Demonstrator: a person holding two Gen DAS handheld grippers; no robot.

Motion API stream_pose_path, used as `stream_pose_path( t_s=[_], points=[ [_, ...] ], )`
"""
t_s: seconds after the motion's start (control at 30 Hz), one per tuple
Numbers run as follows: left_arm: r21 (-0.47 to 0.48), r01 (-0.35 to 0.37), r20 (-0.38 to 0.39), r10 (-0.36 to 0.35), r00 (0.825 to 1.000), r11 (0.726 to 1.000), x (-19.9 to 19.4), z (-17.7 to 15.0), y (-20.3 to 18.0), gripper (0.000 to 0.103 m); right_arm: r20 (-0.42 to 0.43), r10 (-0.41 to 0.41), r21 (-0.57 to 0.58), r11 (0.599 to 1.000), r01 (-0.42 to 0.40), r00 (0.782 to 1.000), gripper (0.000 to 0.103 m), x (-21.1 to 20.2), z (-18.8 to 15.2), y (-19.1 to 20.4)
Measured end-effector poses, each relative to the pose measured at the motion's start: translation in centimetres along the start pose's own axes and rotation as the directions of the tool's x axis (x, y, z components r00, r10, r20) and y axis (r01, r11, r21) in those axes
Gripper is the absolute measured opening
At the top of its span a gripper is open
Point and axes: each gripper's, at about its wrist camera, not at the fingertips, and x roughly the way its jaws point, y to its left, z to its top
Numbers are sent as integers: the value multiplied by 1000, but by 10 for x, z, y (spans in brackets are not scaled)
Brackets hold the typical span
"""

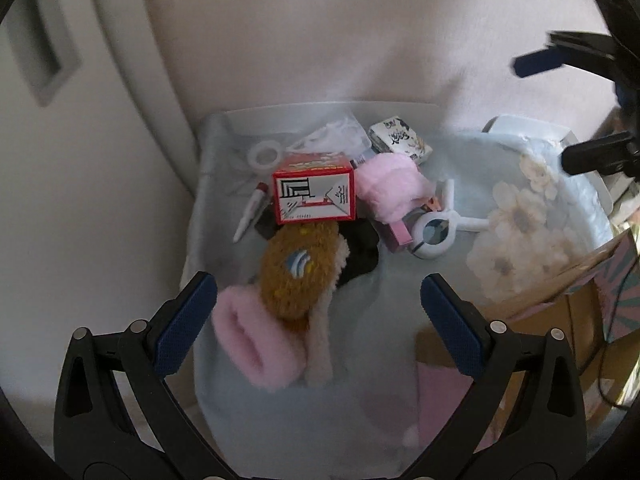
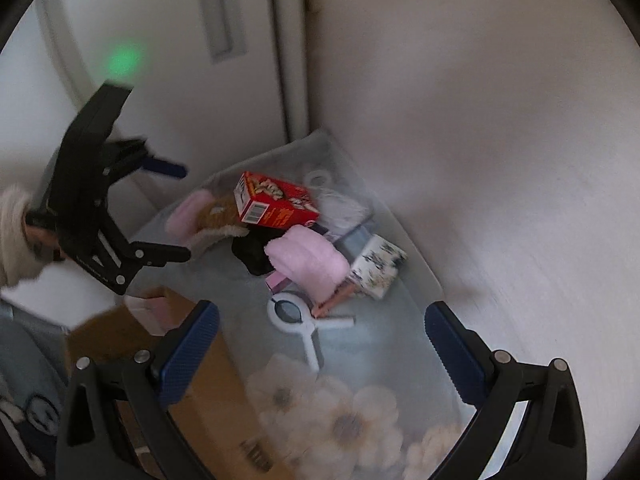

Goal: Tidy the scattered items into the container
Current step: 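Grasp the brown plush toy with the left tool while the right tool grasps the pink fuzzy pad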

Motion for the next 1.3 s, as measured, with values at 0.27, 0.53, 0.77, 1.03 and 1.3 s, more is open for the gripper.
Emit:
stream_pose_path(
  t_s=[0.27, 0.53, 0.77, 1.03, 1.3],
  points=[
    [-23, 58, -21, -59, 998, 998, 28, 2, 11, 101, -79, 37, -151, 987, -48, 996, 103, 73, 19, -2],
    [-26, 98, -35, -99, 994, 995, 49, 7, 17, 100, -149, 45, -201, 977, -75, 988, 103, 121, 27, -4],
    [-6, 115, -46, -115, 992, 993, 58, 4, 16, 77, -174, 55, -218, 972, -92, 983, 84, 133, 27, -9],
    [-11, 85, -8, -85, 996, 996, 53, 3, 19, 42, -195, 110, -207, 967, -150, 975, 53, 134, 24, -11],
    [-28, 77, 23, -76, 997, 997, 40, 6, 17, 37, -151, 58, -193, 977, -87, 987, 42, 115, 25, -19]
  ],
)
